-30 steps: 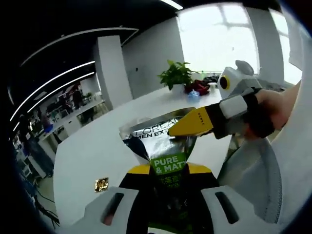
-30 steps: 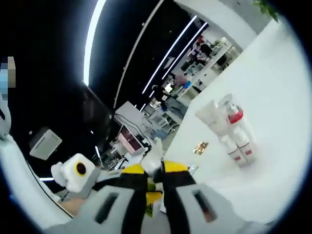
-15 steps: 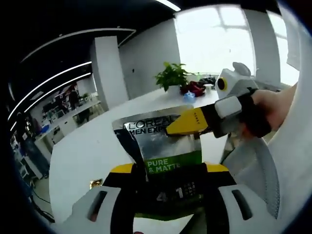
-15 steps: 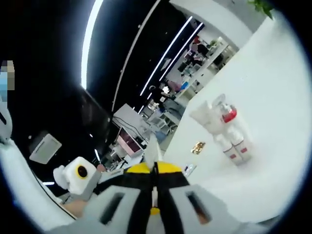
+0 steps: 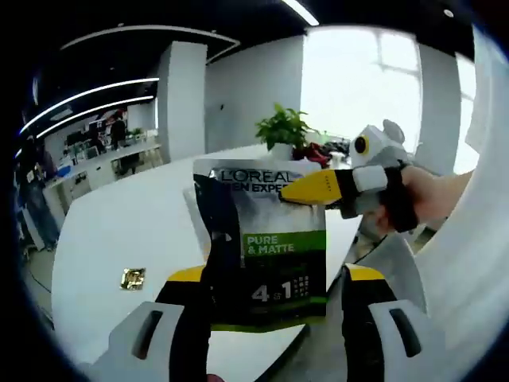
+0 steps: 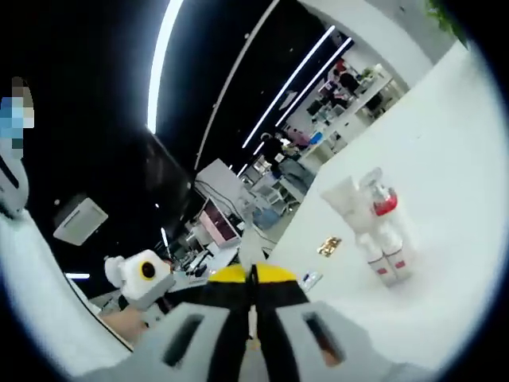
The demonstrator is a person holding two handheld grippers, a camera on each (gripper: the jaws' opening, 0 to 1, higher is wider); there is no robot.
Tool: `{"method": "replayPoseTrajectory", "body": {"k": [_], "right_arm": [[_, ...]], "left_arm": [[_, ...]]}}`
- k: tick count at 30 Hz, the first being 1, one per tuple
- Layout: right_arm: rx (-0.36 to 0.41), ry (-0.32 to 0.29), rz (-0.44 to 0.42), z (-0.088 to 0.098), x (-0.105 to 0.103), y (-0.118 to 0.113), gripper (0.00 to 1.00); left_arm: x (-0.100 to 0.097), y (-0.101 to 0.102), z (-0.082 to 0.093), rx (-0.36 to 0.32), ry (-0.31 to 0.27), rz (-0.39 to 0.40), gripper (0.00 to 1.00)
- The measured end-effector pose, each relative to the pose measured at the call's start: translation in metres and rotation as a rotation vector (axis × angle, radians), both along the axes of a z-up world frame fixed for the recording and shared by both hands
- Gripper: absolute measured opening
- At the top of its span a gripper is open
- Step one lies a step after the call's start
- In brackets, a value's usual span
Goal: Arrange the skincare products in the storage area until every visible bottle or jar stands upright without overlapping.
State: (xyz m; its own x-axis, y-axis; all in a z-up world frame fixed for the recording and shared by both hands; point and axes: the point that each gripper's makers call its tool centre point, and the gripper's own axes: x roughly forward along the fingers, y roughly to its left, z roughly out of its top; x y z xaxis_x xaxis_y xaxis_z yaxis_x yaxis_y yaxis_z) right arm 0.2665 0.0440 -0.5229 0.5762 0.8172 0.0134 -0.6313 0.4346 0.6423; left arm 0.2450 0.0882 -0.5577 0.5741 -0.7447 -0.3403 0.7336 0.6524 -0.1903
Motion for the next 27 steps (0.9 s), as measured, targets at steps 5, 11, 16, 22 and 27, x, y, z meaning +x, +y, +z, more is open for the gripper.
{"method": "replayPoseTrajectory", "body": {"k": [5, 11, 16, 22, 27], "right_arm": [[-0.035, -0.079, 0.074, 0.013, -0.002, 0.000, 0.01], [-0.016, -0.097, 0.109, 0.022, -0.005, -0.002, 0.01], [0.024, -0.144, 0.233, 0.040, -0.023, 0.008, 0.01], [0.077, -0.165, 0.307, 0.056, -0.031, 0.016, 0.01], [0.105, -0.159, 0.313, 0.060, -0.031, 0.015, 0.01]], "left_arm": [[0.007, 0.017, 0.008, -0.053, 0.021, 0.038, 0.68], [0.004, 0.023, 0.007, -0.031, 0.050, -0.010, 0.70], [-0.007, 0.009, 0.013, -0.043, 0.058, -0.133, 0.65], [-0.021, -0.010, 0.021, -0.077, 0.072, -0.256, 0.56], [-0.026, -0.011, 0.030, -0.118, 0.046, -0.289, 0.26]]}}
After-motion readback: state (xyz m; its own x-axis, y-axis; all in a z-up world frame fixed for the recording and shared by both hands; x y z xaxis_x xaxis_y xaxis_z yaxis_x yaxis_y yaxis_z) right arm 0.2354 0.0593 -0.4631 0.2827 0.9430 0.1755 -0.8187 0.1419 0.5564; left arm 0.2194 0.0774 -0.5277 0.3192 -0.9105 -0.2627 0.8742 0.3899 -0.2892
